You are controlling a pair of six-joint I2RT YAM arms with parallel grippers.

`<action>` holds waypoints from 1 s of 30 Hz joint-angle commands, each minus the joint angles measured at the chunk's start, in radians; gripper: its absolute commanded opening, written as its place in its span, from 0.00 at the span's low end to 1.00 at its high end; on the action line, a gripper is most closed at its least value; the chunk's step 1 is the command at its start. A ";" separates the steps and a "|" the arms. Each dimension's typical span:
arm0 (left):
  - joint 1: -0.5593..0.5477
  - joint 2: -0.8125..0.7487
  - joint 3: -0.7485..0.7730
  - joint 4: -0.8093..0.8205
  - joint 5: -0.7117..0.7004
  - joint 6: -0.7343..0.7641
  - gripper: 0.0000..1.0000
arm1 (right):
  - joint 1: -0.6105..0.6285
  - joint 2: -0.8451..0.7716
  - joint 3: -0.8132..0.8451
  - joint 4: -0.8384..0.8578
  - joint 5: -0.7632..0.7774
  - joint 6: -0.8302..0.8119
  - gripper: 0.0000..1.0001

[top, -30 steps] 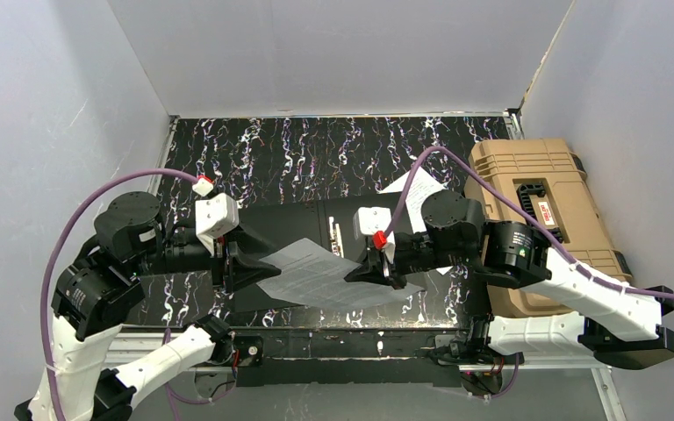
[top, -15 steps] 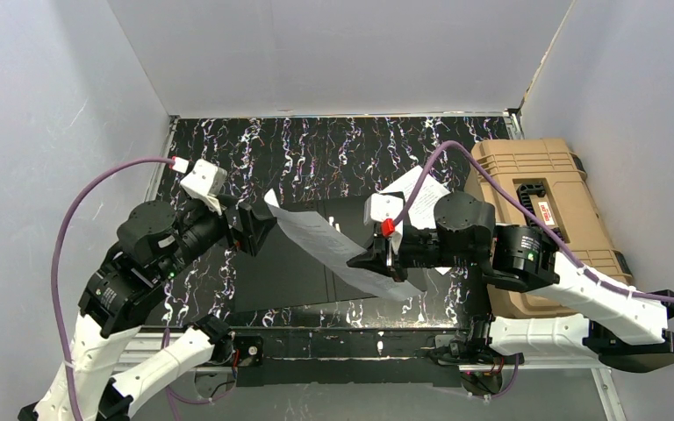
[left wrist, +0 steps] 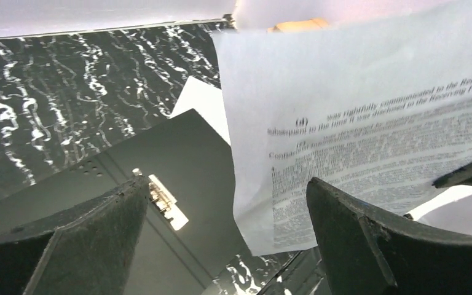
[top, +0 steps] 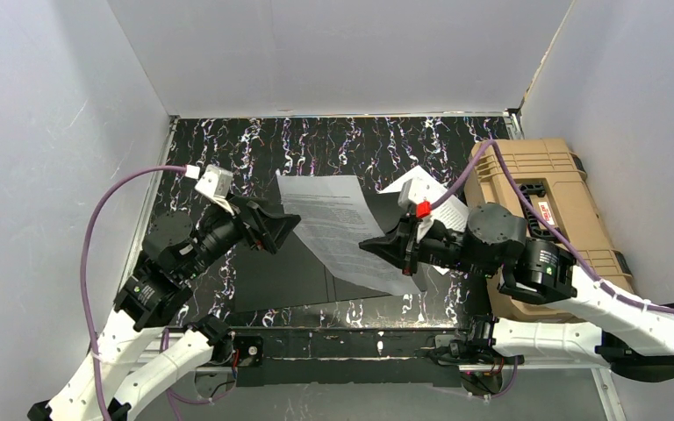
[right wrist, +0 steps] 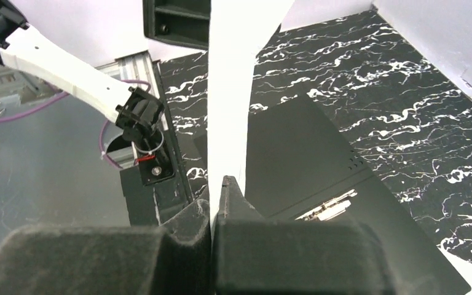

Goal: Put the files into the folder

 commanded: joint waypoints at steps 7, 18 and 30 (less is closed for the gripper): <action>0.065 0.010 -0.100 0.350 0.247 -0.189 0.98 | -0.002 -0.121 -0.066 0.228 0.086 0.146 0.01; 0.246 0.137 -0.170 0.830 0.589 -0.573 0.98 | 0.000 -0.189 -0.085 0.292 -0.012 0.204 0.01; 0.248 0.243 -0.178 1.261 0.772 -0.845 0.97 | 0.000 -0.150 -0.073 0.349 -0.064 0.243 0.01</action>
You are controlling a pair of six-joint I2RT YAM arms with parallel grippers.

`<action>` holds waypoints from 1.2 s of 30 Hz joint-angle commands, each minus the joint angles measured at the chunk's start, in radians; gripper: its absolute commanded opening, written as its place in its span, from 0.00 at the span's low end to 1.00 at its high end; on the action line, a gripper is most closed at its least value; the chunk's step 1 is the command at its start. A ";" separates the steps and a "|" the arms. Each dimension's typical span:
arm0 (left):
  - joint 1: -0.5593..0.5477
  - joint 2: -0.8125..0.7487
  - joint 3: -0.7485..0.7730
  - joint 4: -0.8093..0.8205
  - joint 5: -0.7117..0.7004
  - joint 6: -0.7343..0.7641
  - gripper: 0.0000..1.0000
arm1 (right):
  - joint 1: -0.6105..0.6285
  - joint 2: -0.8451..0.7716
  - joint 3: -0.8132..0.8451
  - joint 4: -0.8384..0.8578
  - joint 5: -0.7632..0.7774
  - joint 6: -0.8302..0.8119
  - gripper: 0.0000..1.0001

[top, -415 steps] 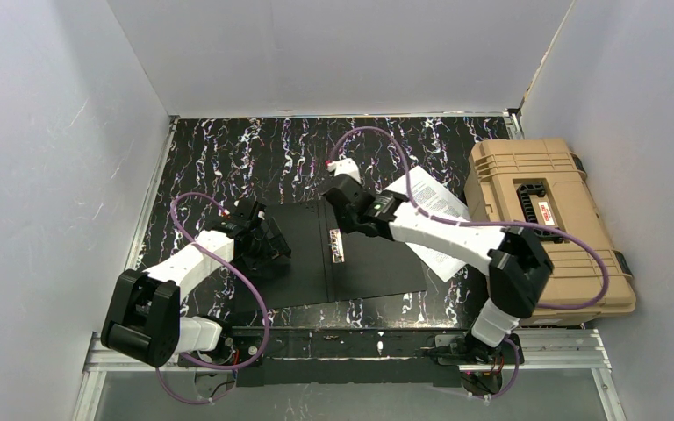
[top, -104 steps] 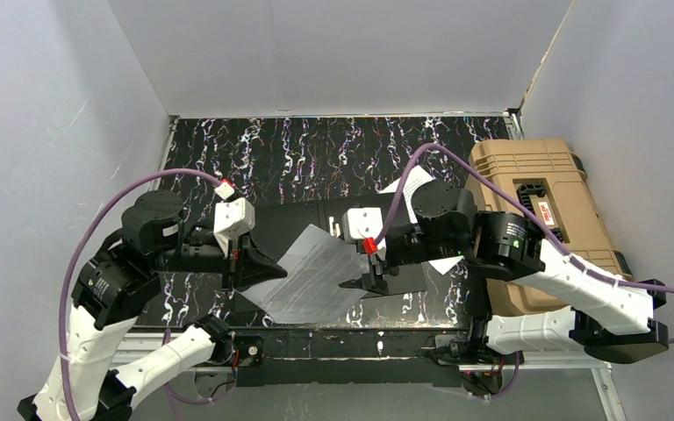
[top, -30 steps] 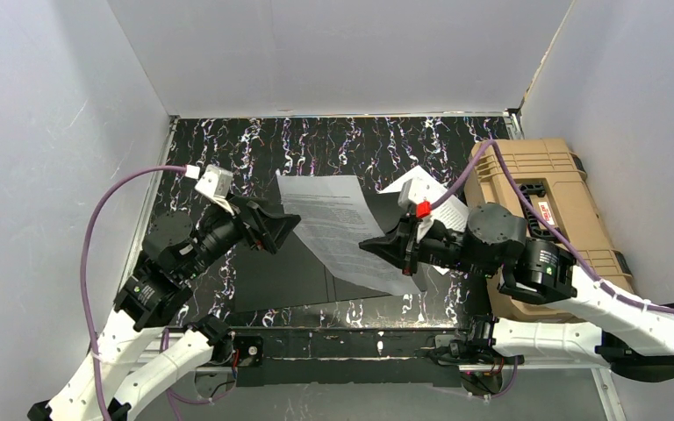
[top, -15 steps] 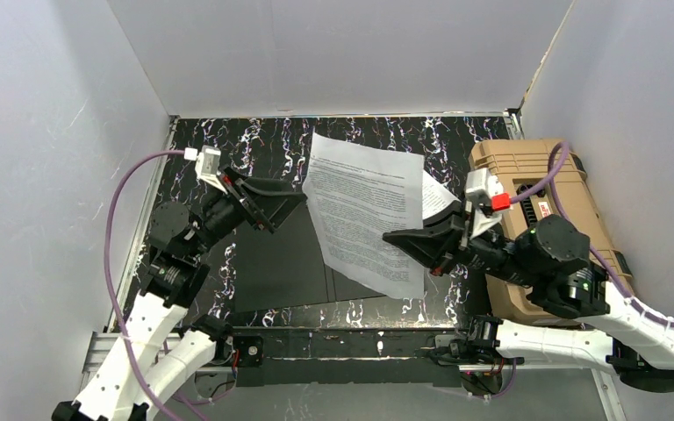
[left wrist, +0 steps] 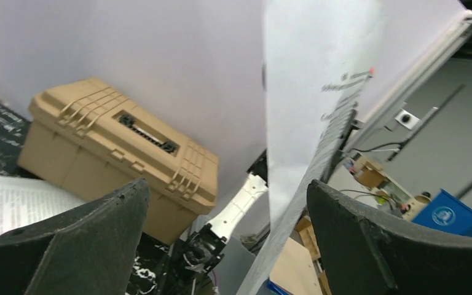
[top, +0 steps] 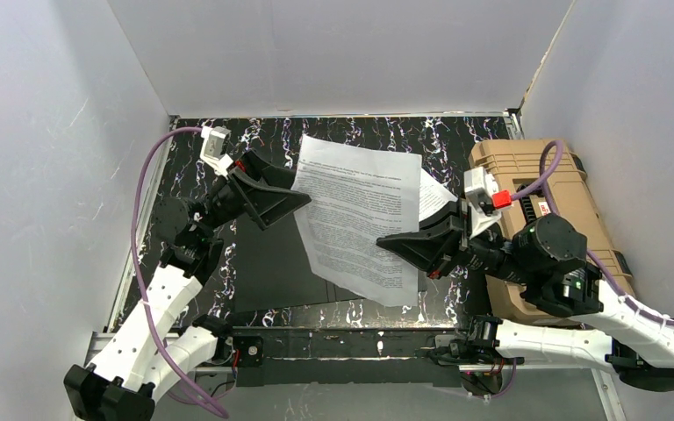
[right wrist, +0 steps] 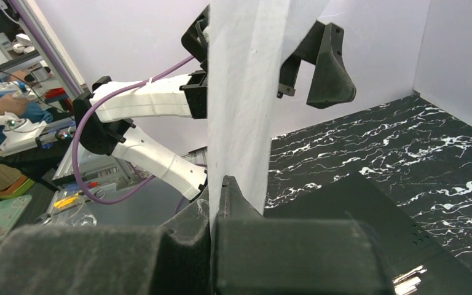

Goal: Put the files into the folder

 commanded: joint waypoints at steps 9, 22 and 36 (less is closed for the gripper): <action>0.004 0.012 0.035 0.306 0.159 -0.177 0.60 | -0.001 0.009 0.017 0.027 0.011 0.030 0.01; 0.013 -0.017 0.042 0.282 0.145 -0.165 0.15 | 0.000 -0.013 0.009 -0.025 0.073 0.061 0.01; 0.019 -0.034 0.061 0.227 0.106 -0.117 0.04 | -0.001 -0.011 0.000 -0.043 0.089 0.070 0.01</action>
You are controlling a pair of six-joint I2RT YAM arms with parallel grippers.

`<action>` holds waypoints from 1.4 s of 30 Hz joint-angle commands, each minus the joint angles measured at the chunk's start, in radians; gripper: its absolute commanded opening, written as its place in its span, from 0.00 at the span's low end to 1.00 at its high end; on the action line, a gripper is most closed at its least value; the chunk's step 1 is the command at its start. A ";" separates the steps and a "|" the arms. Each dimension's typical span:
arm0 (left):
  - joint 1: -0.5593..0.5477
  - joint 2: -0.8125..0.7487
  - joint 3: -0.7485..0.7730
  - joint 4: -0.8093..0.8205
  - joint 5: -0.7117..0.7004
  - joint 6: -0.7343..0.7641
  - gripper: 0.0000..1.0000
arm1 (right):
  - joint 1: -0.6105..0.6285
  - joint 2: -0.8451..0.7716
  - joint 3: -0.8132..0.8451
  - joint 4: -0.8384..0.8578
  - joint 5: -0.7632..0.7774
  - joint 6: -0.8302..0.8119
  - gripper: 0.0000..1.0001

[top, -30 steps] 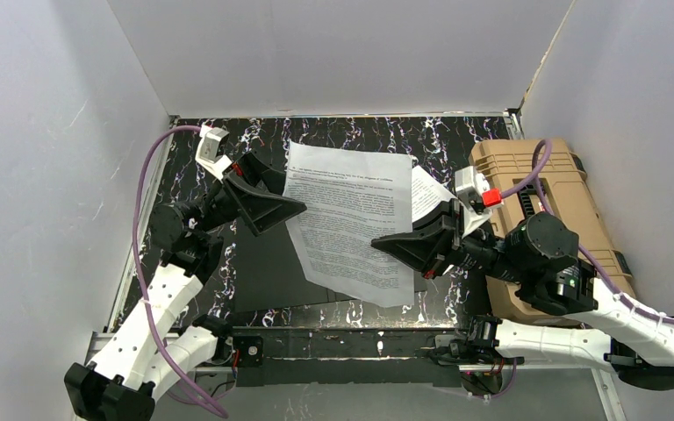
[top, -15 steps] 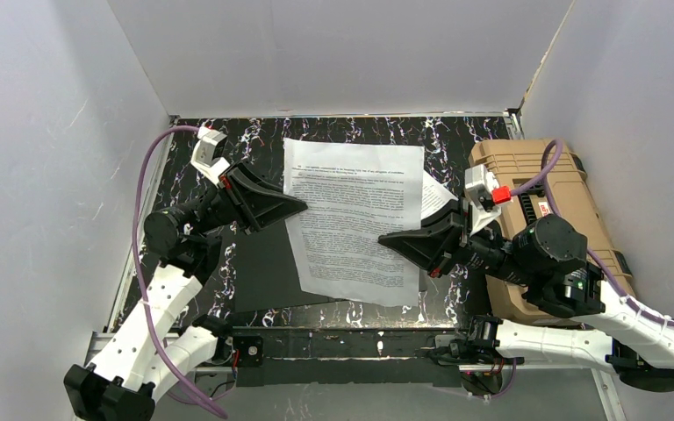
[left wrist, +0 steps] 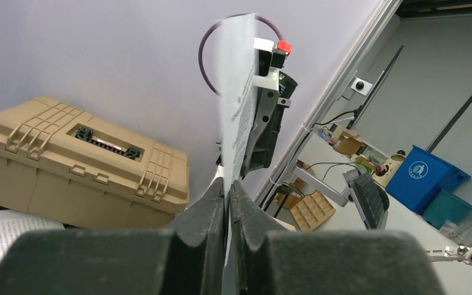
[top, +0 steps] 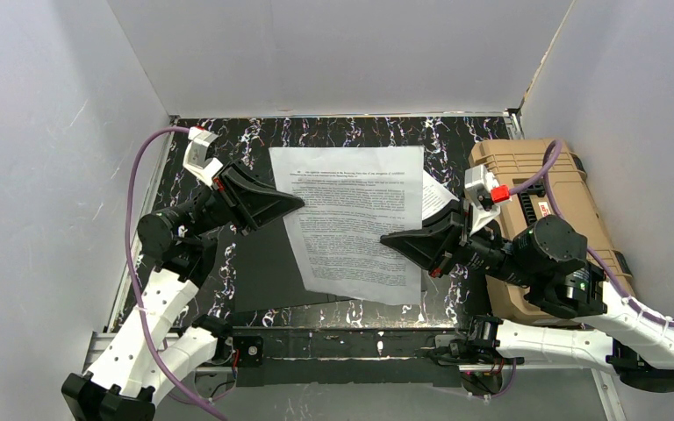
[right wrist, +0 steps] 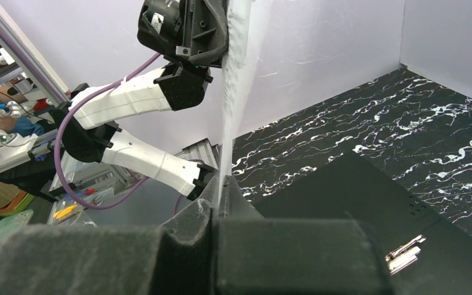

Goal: Put the files into the folder

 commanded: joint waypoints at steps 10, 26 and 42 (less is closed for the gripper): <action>0.005 -0.054 -0.002 -0.019 -0.069 0.081 0.00 | 0.000 -0.004 -0.002 -0.008 0.075 0.022 0.01; 0.005 -0.130 0.009 -0.527 -0.213 0.470 0.00 | 0.000 0.140 0.065 -0.053 0.216 0.010 0.01; 0.004 -0.136 0.138 -0.921 -0.290 0.706 0.00 | 0.000 0.185 0.079 -0.069 0.388 -0.018 0.01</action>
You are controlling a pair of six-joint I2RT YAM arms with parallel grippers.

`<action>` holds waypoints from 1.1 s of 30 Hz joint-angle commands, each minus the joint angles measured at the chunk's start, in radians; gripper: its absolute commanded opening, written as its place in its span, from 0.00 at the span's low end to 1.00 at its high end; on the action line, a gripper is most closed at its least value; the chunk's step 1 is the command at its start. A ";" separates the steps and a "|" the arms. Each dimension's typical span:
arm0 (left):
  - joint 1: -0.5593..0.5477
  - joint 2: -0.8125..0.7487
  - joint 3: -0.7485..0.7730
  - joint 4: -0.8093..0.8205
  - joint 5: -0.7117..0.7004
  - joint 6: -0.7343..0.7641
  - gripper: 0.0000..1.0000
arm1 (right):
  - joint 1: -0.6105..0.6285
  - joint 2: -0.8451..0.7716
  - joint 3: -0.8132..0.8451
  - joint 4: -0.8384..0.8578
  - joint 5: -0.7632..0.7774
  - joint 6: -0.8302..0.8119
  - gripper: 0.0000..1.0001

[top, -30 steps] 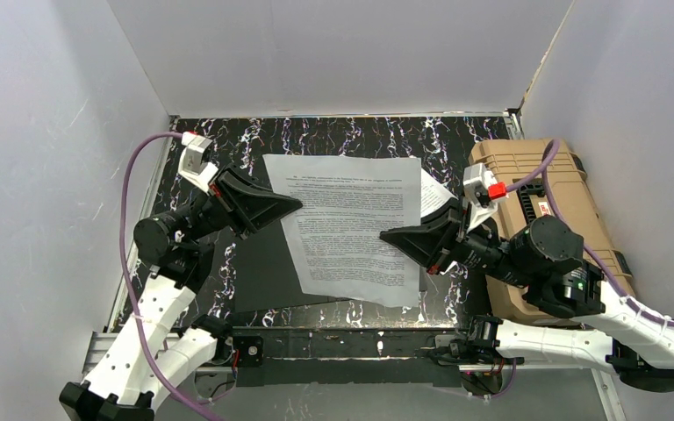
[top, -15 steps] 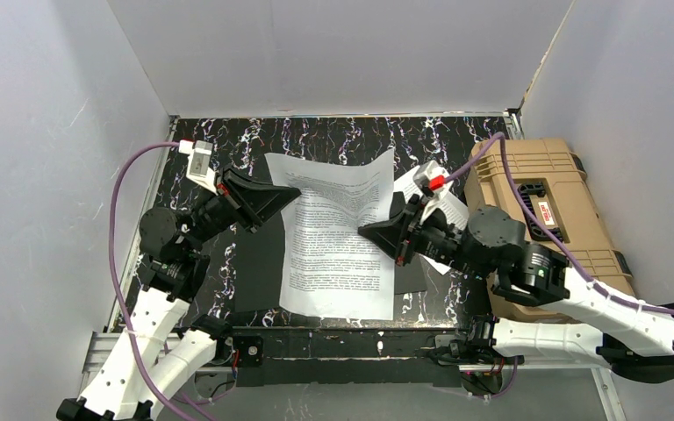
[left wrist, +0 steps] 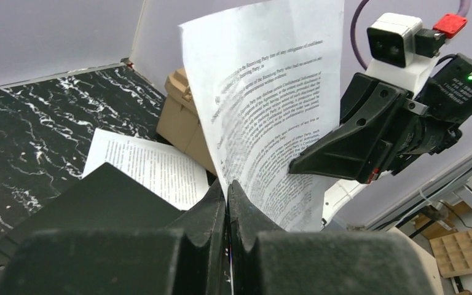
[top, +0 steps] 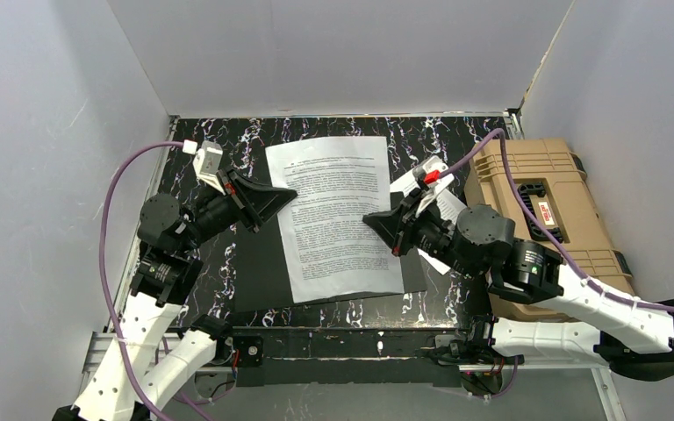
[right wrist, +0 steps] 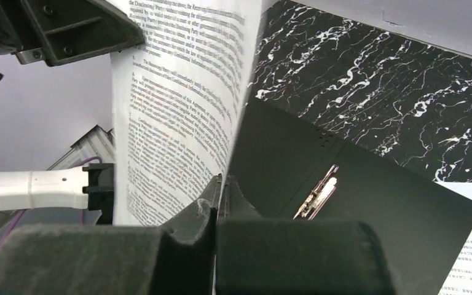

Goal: Put the files into the folder

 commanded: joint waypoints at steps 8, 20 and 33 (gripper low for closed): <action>-0.001 -0.003 0.063 -0.188 -0.075 0.119 0.00 | 0.000 0.038 0.059 0.060 0.053 -0.035 0.01; 0.000 0.010 0.086 -0.379 -0.360 0.158 0.68 | -0.002 0.101 0.115 -0.043 0.181 -0.083 0.01; -0.001 0.058 0.049 -0.465 -0.460 0.105 0.92 | -0.232 0.369 0.292 -0.190 -0.037 -0.132 0.01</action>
